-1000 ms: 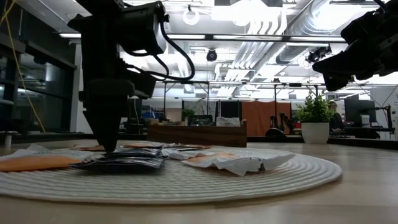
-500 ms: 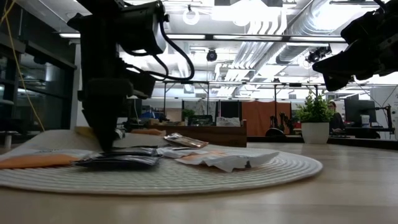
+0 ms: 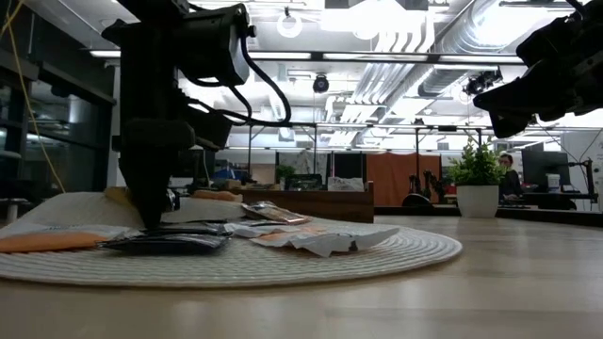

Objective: Pick & Place Tea
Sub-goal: Put the yellow tea bag into the left section of the wooden organizer

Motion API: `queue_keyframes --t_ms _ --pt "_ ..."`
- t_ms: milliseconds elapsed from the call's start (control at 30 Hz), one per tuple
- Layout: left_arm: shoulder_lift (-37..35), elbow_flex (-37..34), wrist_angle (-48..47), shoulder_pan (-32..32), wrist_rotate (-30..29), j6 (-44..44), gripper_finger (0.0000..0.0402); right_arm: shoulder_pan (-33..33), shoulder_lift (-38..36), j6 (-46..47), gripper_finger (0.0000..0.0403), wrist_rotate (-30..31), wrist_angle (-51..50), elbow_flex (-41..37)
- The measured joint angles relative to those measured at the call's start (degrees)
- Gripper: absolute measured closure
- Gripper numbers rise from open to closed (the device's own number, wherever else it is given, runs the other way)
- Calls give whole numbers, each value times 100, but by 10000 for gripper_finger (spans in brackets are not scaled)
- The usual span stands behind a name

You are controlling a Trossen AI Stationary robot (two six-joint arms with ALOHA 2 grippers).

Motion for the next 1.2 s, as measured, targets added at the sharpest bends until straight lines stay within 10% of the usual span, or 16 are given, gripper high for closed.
queue_keyframes --t_ms 1200 --pt "-318 924 -1827 0 -345 292 284 1 2 1 391 -2 0 2"
